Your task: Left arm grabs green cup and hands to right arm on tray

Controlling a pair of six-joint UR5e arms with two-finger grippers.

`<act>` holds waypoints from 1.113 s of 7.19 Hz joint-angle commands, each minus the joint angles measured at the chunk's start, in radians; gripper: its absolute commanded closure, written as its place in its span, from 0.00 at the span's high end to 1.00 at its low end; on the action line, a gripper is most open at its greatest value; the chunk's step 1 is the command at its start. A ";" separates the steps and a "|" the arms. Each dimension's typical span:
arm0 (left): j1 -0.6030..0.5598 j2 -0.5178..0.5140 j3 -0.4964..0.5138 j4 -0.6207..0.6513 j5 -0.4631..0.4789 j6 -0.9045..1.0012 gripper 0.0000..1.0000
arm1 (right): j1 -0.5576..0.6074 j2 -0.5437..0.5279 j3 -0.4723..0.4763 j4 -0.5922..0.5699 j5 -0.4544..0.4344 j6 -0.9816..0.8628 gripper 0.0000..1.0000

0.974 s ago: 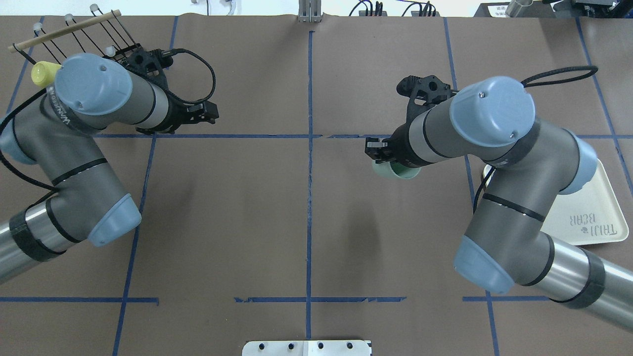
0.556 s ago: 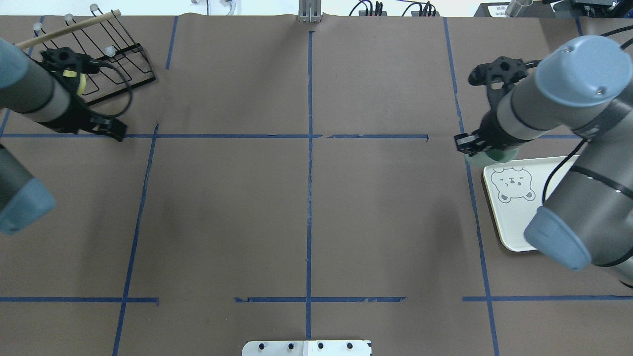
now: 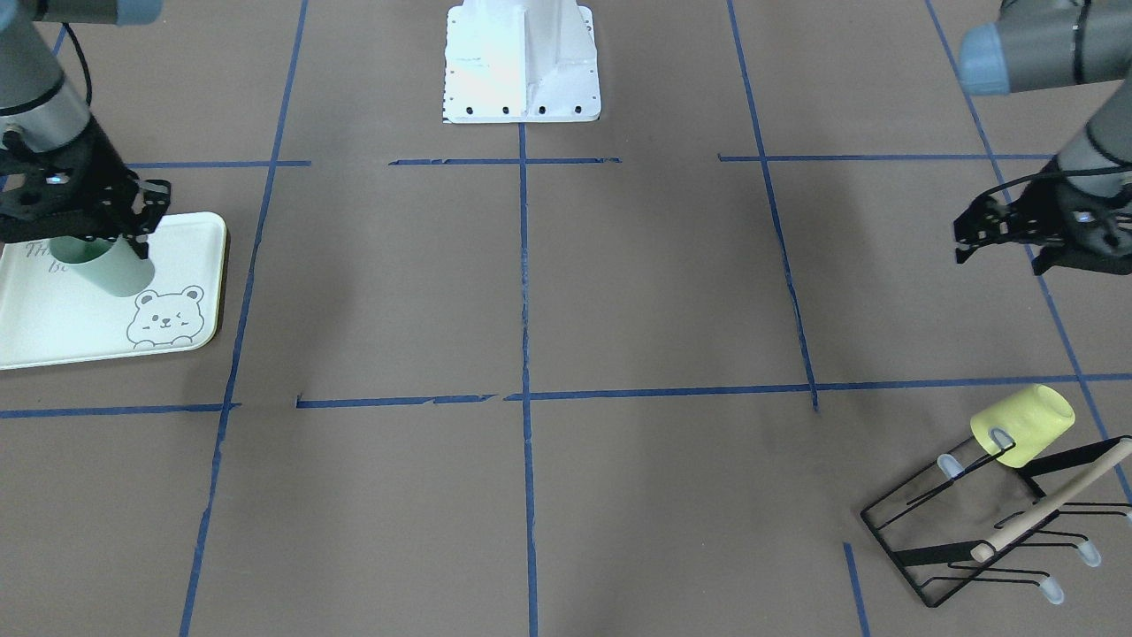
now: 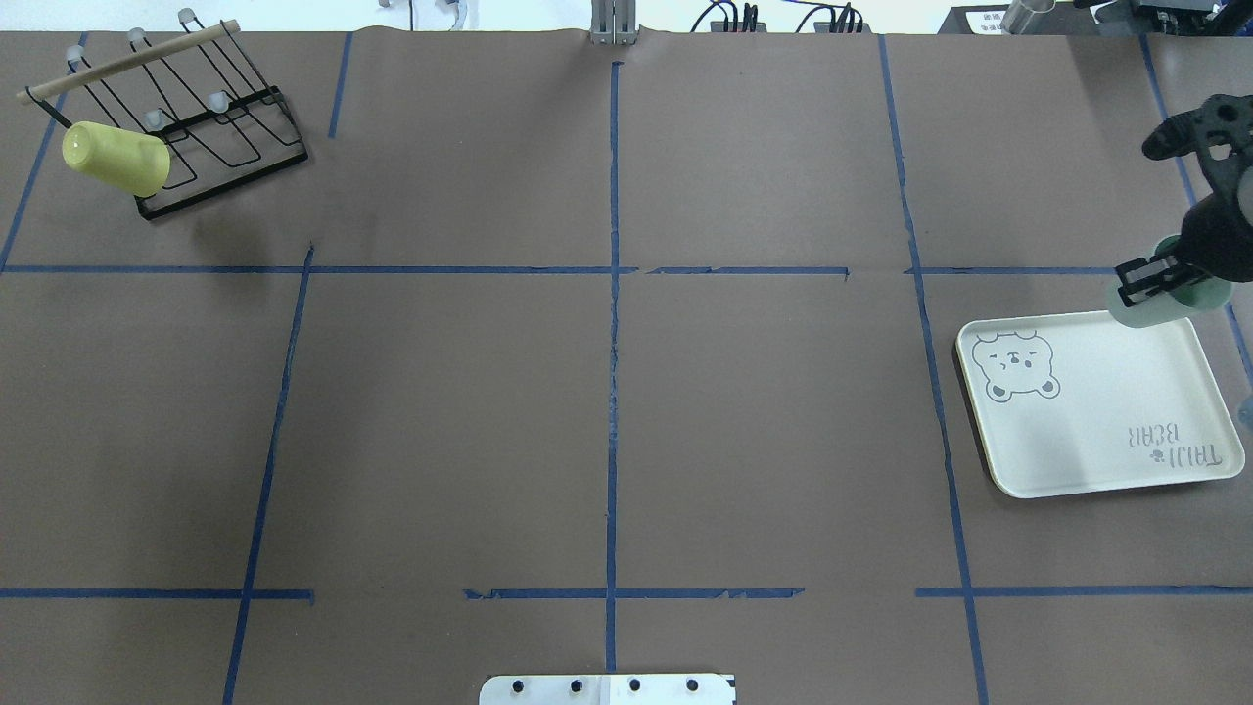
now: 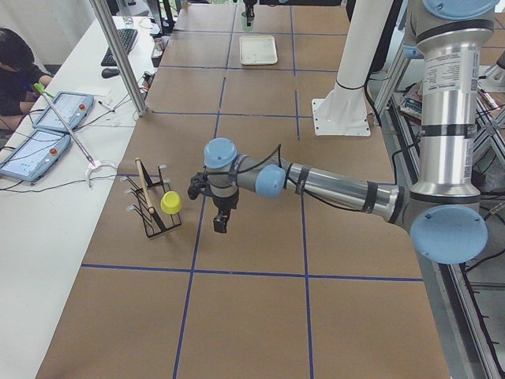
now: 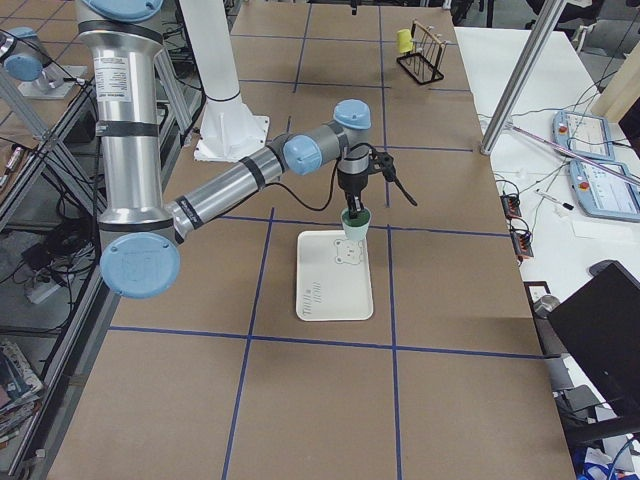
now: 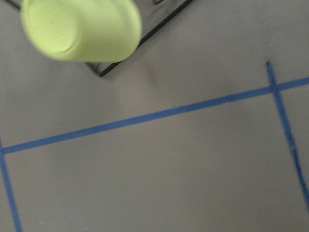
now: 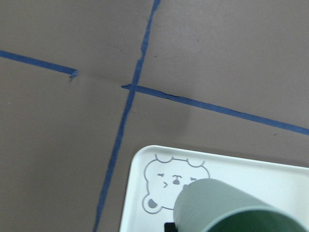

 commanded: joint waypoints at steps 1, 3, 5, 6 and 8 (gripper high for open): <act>-0.121 0.086 0.002 0.060 -0.020 0.154 1.00 | 0.030 -0.127 -0.037 0.178 0.029 -0.020 0.00; -0.179 0.112 -0.010 0.132 -0.023 0.158 1.00 | 0.027 -0.136 -0.141 0.385 0.021 0.173 0.00; -0.179 0.109 -0.012 0.129 -0.025 0.152 1.00 | -0.028 -0.140 -0.250 0.588 -0.011 0.285 0.00; -0.179 0.109 -0.012 0.129 -0.025 0.150 1.00 | -0.073 -0.132 -0.262 0.588 -0.032 0.299 0.00; -0.179 0.107 -0.010 0.127 -0.050 0.149 1.00 | -0.134 -0.132 -0.262 0.582 -0.040 0.325 0.37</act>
